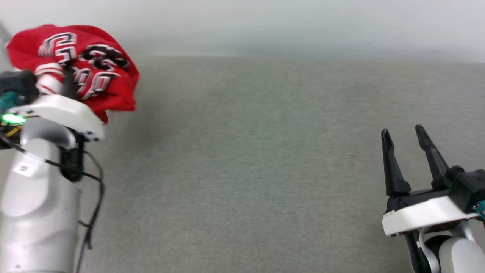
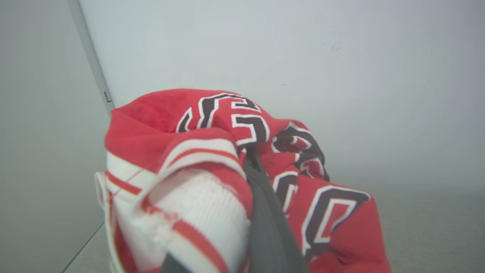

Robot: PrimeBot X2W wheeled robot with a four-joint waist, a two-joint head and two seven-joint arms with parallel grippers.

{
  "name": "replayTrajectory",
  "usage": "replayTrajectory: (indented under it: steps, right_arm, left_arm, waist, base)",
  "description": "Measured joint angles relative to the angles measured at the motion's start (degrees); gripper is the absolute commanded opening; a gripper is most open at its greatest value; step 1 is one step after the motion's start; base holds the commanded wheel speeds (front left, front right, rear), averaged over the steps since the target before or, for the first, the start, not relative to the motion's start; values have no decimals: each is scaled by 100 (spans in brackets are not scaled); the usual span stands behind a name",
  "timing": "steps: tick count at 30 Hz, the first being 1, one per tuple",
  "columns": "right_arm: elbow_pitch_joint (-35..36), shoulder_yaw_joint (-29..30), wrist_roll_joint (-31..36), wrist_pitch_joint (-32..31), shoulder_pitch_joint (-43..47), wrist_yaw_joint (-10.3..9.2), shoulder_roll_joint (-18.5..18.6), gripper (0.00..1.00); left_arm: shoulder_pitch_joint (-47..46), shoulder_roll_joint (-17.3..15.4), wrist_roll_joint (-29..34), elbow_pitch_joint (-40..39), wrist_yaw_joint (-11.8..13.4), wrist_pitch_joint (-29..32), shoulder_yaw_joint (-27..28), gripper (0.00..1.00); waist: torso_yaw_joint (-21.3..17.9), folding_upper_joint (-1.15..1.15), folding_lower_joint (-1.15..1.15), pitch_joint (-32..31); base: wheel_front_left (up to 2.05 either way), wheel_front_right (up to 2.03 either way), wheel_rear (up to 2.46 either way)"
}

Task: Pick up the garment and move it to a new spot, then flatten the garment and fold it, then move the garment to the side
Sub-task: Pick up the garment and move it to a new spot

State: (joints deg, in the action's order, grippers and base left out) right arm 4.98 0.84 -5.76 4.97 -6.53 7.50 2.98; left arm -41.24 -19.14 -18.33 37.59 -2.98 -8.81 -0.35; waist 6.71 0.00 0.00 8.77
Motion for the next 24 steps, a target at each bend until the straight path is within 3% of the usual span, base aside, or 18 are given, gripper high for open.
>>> replayTrajectory:
  steps: [13,17,24]
  right_arm:
    - [96,13,-234,-87,305,0,-5,100]
    - [135,10,-279,-70,300,0,-5,100]
    - [104,5,-347,30,215,0,-5,100]
  left_arm:
    - [1002,1323,-169,-1356,-157,-86,-955,0]
    - [1349,1533,-223,-1400,-277,69,-1623,0]
    - [1767,1585,-203,-1233,-348,381,-2356,0]
  waist:
    - [-1093,0,0,-376]
    - [-1352,0,0,-163]
    - [-1505,0,0,290]
  base:
    - [0,0,0]
    - [0,0,0]
    - [0,0,0]
